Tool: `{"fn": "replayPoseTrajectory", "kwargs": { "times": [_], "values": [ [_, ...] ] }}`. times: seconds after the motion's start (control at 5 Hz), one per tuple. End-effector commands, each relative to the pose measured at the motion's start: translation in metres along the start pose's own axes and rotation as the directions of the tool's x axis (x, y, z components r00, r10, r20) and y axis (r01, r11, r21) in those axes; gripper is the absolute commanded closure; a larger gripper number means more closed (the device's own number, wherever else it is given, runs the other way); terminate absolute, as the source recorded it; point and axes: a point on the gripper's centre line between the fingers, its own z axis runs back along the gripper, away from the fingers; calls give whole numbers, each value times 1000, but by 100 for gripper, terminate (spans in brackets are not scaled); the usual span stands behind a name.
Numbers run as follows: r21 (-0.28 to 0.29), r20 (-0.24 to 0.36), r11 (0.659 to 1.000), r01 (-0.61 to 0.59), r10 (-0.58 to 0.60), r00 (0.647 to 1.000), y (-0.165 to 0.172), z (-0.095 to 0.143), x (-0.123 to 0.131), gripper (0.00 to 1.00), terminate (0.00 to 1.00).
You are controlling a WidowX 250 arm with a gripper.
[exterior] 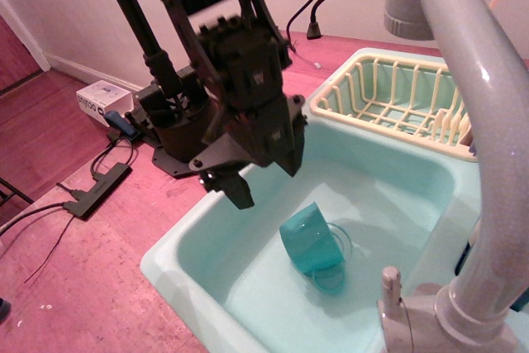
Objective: Flip cup upright
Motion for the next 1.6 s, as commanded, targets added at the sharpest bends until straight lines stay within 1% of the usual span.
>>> {"fn": "replayPoseTrajectory", "kwargs": {
  "times": [0.0,0.2,0.4,0.6,0.8,1.0,1.2,1.4],
  "values": [
    [60,71,983,174,-178,981,17,6,-11,0,0],
    [70,93,985,155,-161,983,28,-2,-16,0,0],
    [94,132,986,140,-152,980,36,0,0,0,0],
    [103,183,987,122,-139,973,44,0,26,0,0],
    [90,204,985,146,-162,966,44,0,48,0,0],
    [56,196,985,162,-170,966,39,-1,58,0,0],
    [-7,155,984,177,-174,973,27,-11,52,0,0],
    [-78,106,975,210,-201,974,4,-18,34,0,0]
  ]
}}
